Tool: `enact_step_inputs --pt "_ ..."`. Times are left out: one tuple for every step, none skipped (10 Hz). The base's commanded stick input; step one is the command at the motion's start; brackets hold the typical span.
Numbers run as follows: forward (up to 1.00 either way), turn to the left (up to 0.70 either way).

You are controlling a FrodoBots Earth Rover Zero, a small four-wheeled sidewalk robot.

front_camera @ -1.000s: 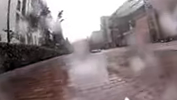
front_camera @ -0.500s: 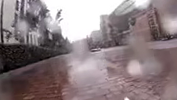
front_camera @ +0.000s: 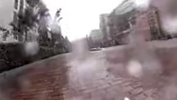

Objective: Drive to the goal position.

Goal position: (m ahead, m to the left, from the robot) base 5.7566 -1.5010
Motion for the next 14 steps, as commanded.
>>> enact_step_inputs --pt "0.70 0.00" --pt "0.70 0.03" --pt "0.70 0.10" --pt "0.70 0.14" --pt "0.70 0.14" --pt "0.70 0.14" --pt "0.70 0.14" --pt "0.70 0.14" --pt "0.70 0.14" --pt "0.70 0.10" --pt "0.70 0.00" --pt "0.70 0.00" --pt "0.70 0.00" --pt "0.70 0.00"
